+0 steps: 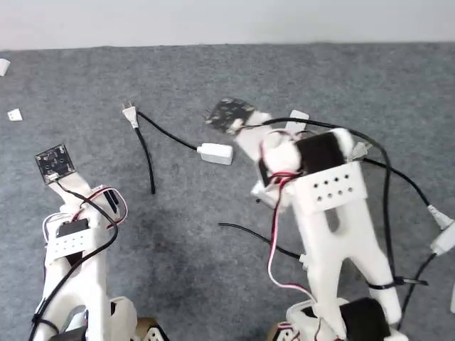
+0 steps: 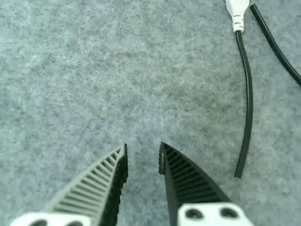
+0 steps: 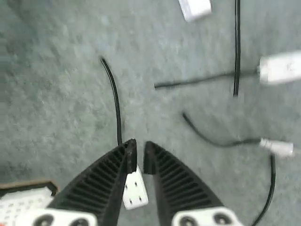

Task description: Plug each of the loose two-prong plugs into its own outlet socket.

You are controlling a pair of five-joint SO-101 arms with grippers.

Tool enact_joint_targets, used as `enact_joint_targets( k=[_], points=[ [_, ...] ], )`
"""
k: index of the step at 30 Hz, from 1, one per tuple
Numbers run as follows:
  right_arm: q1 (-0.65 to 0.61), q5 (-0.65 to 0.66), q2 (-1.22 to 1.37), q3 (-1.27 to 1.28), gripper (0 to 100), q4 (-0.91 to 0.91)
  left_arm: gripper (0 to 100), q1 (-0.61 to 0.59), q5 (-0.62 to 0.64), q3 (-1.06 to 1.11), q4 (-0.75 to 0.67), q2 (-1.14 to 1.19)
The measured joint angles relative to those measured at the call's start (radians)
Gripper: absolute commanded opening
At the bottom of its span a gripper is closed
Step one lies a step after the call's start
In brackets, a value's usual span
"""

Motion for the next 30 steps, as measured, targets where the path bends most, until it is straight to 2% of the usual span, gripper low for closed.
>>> enact_joint_targets(
  k=[3, 9, 12, 17, 19, 22, 30],
  points=[
    [0.098, 0.140, -0.025, 0.132, 8.3, 0.002, 10, 0.000, 0.000, 0.000, 0.000, 0.000],
    [0.256, 0.522, -0.241, 0.569, 8.7, -0.014, 10, 0.000, 0.000, 0.000, 0.000, 0.000],
    [0.334, 0.600, -0.397, 0.772, 10.4, -0.089, 10, 0.000, 0.000, 0.000, 0.000, 0.000],
    [0.450, 0.703, -0.624, 1.089, 26.3, -0.255, 10, 0.000, 0.000, 0.000, 0.000, 0.000],
    [0.479, 0.760, -0.692, 1.191, 29.9, -0.296, 10, 0.000, 0.000, 0.000, 0.000, 0.000],
    [0.528, 0.872, -0.776, 1.257, 29.9, -0.327, 10, 0.000, 0.000, 0.000, 0.000, 0.000],
    [0.620, 1.119, -0.795, 1.281, 29.9, -0.356, 10, 0.000, 0.000, 0.000, 0.000, 0.000]
  ],
)
